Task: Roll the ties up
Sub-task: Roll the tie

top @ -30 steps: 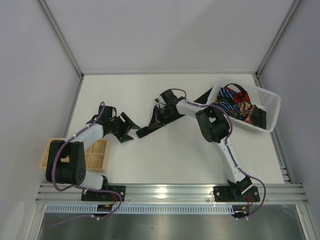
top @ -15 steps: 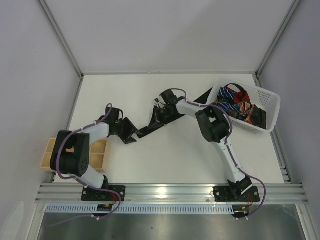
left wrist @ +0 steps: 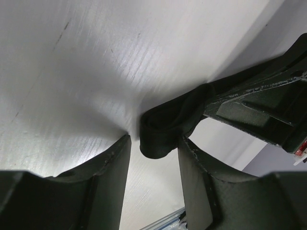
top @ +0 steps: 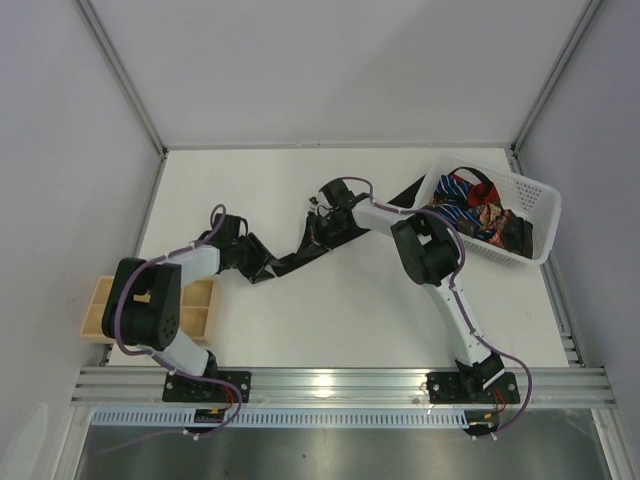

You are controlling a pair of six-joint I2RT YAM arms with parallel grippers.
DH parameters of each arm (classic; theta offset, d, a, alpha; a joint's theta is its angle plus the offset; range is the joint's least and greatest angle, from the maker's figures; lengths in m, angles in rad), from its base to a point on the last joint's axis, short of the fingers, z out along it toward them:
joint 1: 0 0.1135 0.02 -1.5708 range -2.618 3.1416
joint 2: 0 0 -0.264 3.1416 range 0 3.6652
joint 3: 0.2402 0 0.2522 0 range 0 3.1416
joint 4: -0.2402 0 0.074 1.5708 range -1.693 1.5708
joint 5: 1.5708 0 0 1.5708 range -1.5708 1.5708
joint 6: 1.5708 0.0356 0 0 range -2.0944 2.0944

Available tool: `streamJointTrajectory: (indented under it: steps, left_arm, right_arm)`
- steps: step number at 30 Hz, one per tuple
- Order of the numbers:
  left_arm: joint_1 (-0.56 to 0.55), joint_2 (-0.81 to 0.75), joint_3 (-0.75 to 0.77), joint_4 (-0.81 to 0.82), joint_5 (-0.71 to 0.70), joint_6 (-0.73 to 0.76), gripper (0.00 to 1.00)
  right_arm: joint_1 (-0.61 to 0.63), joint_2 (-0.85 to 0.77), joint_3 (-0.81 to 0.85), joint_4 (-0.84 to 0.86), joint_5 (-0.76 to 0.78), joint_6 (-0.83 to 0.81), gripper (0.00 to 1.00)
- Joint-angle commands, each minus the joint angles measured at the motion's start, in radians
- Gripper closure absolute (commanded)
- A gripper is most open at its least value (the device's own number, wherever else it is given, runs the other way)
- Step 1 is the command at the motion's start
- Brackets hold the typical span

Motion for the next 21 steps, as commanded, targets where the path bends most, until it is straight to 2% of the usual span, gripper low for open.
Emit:
streamJointTrajectory:
  steps: [1, 3, 8, 13, 16, 17, 21]
  left_arm:
    - [-0.008, 0.031, 0.017, 0.033, -0.029, -0.009, 0.51]
    - [-0.009, 0.038, 0.016, 0.042, -0.026, -0.011, 0.59]
    - [-0.011, 0.039, 0.004, 0.059, -0.019, -0.025, 0.64]
    - [-0.011, 0.038, 0.007, 0.056, -0.021, -0.016, 0.76]
    - [-0.012, 0.033, 0.008, 0.043, -0.015, 0.001, 0.90]
    - [-0.011, 0.030, 0.010, 0.036, -0.012, 0.007, 0.98]
    - [-0.011, 0.006, 0.033, -0.025, -0.029, 0.056, 1.00]
  right_arm:
    - [0.004, 0.020, 0.004, -0.057, 0.080, -0.040, 1.00]
    - [0.004, 0.020, 0.004, -0.055, 0.080, -0.040, 1.00]
    - [0.007, 0.022, 0.006, -0.053, 0.084, -0.037, 1.00]
    - [0.010, 0.028, 0.016, -0.060, 0.092, -0.042, 1.00]
    - [0.019, 0.037, 0.042, -0.090, 0.101, -0.057, 1.00]
    - [0.027, 0.040, 0.050, -0.099, 0.103, -0.066, 1.00]
    - [0.047, 0.045, 0.053, -0.115, 0.107, -0.074, 1.00]
